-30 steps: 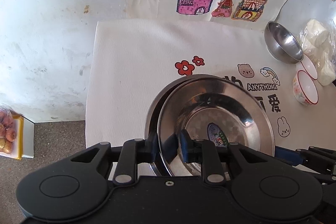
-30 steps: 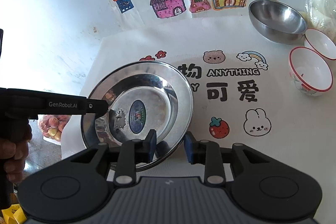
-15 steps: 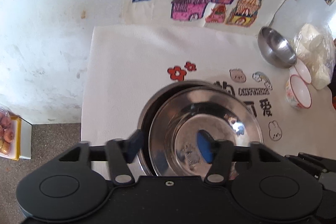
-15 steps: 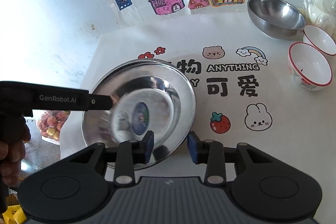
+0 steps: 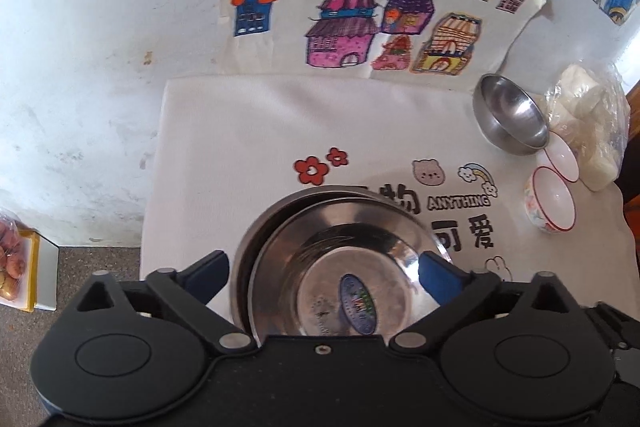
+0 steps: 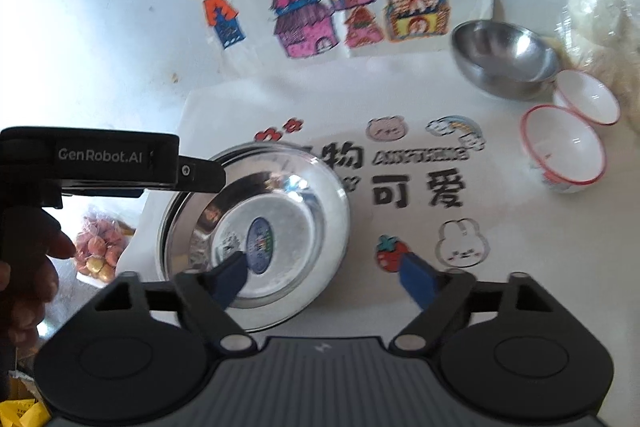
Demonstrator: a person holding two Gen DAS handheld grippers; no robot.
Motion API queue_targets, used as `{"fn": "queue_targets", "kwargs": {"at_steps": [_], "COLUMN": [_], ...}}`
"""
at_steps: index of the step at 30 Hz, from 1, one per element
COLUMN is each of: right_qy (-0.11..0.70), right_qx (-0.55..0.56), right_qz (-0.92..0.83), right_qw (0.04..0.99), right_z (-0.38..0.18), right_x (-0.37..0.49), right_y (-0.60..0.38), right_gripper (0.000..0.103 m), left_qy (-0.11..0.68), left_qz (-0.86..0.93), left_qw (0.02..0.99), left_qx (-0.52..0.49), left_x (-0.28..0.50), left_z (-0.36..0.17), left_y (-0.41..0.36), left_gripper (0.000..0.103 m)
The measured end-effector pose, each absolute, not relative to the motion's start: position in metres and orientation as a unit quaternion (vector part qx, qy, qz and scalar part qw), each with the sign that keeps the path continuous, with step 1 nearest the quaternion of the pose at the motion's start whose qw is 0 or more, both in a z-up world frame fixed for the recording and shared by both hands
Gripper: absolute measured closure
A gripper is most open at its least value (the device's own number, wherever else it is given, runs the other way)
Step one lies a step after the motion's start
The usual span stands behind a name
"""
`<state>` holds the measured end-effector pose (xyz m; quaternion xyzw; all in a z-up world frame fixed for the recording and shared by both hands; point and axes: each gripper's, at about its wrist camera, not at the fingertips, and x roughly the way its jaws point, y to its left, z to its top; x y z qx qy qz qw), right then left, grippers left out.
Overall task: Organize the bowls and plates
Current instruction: 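Lower the logo plate onto the large plate and open both grippers, then move both grippers to the deep steel bowl and close around its rim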
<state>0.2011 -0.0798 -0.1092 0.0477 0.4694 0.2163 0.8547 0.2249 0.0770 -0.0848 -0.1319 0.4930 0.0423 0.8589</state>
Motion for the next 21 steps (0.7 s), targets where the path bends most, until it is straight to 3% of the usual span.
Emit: {"fn": "queue_targets", "kwargs": {"at_steps": [2,15,21], "right_qy": [0.465,0.453,0.448], "right_qx": [0.052,0.056,0.040], "right_qz": [0.207,0.141,0.165], "right_qw": [0.859,0.878,0.878], "right_z": [-0.105,-0.096,-0.112], "right_x": [0.200,0.204,0.230], "right_y": [-0.089,-0.168,-0.207], "right_gripper": [0.000,0.000,0.000], "left_qy": [0.497,0.521,0.519], "left_qz": [0.039,0.008,0.069], "left_qw": [0.857,0.843,0.831], "left_qx": [-0.132,-0.134,-0.190], "left_x": [0.229,0.273,0.312], "left_z": [-0.083,-0.084,-0.087], "left_y": [0.071,0.004,-0.031], "left_gripper": [0.001,0.001,0.001]}}
